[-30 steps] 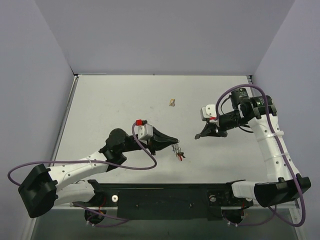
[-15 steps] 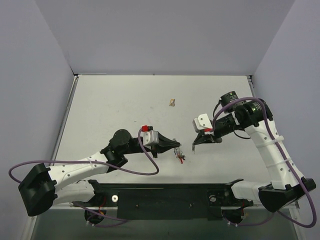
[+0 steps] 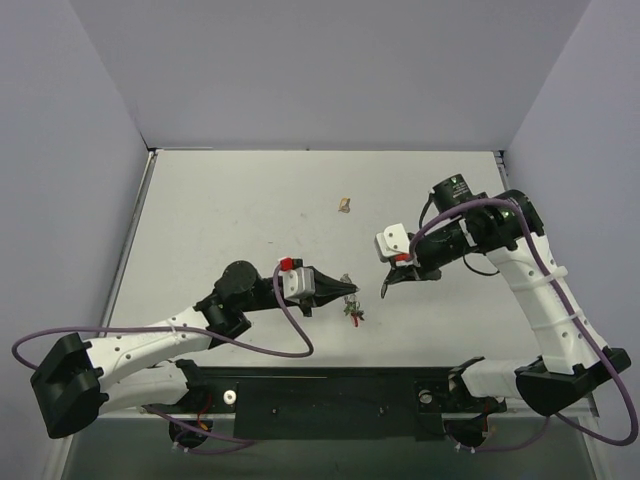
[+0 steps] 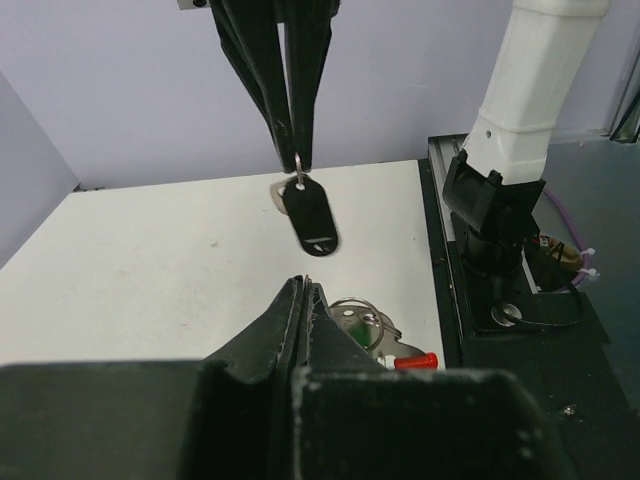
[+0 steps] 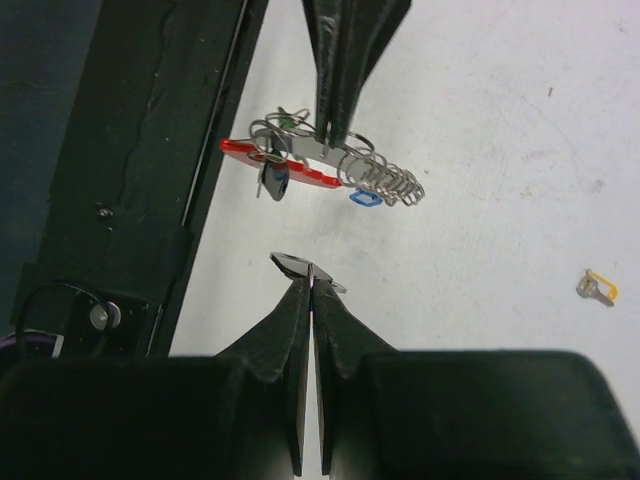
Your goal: Put the keys on the keyring
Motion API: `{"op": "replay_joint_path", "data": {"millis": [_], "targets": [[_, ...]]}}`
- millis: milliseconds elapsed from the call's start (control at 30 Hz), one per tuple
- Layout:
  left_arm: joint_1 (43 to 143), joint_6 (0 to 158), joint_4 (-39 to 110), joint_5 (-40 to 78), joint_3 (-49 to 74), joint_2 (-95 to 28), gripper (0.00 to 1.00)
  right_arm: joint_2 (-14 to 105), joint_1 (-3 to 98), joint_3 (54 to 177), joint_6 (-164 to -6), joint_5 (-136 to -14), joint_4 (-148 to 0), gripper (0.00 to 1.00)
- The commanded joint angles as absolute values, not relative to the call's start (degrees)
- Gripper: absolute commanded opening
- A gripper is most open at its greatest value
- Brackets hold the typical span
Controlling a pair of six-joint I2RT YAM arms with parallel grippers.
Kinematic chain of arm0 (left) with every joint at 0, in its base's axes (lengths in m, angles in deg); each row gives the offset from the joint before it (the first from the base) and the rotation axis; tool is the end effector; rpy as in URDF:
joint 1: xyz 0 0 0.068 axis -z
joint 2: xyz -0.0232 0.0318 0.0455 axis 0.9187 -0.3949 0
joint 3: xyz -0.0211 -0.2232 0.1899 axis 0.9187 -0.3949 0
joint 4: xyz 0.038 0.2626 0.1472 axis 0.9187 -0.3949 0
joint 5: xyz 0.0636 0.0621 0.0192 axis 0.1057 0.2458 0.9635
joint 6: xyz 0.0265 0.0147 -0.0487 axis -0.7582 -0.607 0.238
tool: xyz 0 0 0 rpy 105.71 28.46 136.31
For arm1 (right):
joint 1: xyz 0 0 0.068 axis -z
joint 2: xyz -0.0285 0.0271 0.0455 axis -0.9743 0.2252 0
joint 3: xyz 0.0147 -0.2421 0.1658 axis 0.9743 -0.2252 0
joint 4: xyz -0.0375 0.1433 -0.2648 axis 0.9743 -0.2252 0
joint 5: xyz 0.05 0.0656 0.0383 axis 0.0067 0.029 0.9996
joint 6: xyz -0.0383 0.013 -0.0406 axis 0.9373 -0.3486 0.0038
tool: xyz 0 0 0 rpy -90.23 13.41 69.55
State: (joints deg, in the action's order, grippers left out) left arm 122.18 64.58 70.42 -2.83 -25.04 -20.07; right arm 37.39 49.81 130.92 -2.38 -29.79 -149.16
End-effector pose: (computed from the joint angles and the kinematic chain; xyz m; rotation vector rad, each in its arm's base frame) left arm 0.1407 -0.2401 0.3060 1.1118 1.0363 -1.1049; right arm 0.2035 0.1407 0.4508 -1.8945 1.1018 0.7191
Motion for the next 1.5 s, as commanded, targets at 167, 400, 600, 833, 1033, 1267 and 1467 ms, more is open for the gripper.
{"op": "replay_joint_path", "data": {"millis": [167,400,600,833,1033,1267,1467], "targets": [[123.25,64.95,83.08,2.48,-30.46,-17.05,0.00,34.92,48.95,131.47,6.61,-36.11,-162.79,0.00],[123.87,58.99,79.66,4.51,-31.09,-13.63,0.00,25.08,41.93,120.83,-2.39,-43.40,-142.79,0.00],[124.92,55.82,79.22,6.70,-31.97,-12.04,0.00,17.95,33.66,111.96,-14.46,-51.84,-125.88,0.00],[125.54,54.93,79.57,6.27,-30.91,-13.09,0.00,14.61,31.46,109.13,-21.14,-56.07,-118.31,0.00],[125.80,54.85,79.57,5.65,-29.77,-13.71,0.00,12.67,31.46,106.41,-22.99,-55.80,-116.91,0.00],[126.85,55.02,80.70,6.27,-28.71,-16.08,0.00,11.00,31.37,104.48,-26.50,-54.84,-112.43,0.00],[128.44,54.76,81.59,8.46,-28.45,-16.79,0.00,11.18,30.05,103.42,-29.84,-54.31,-109.17,0.00]]}}
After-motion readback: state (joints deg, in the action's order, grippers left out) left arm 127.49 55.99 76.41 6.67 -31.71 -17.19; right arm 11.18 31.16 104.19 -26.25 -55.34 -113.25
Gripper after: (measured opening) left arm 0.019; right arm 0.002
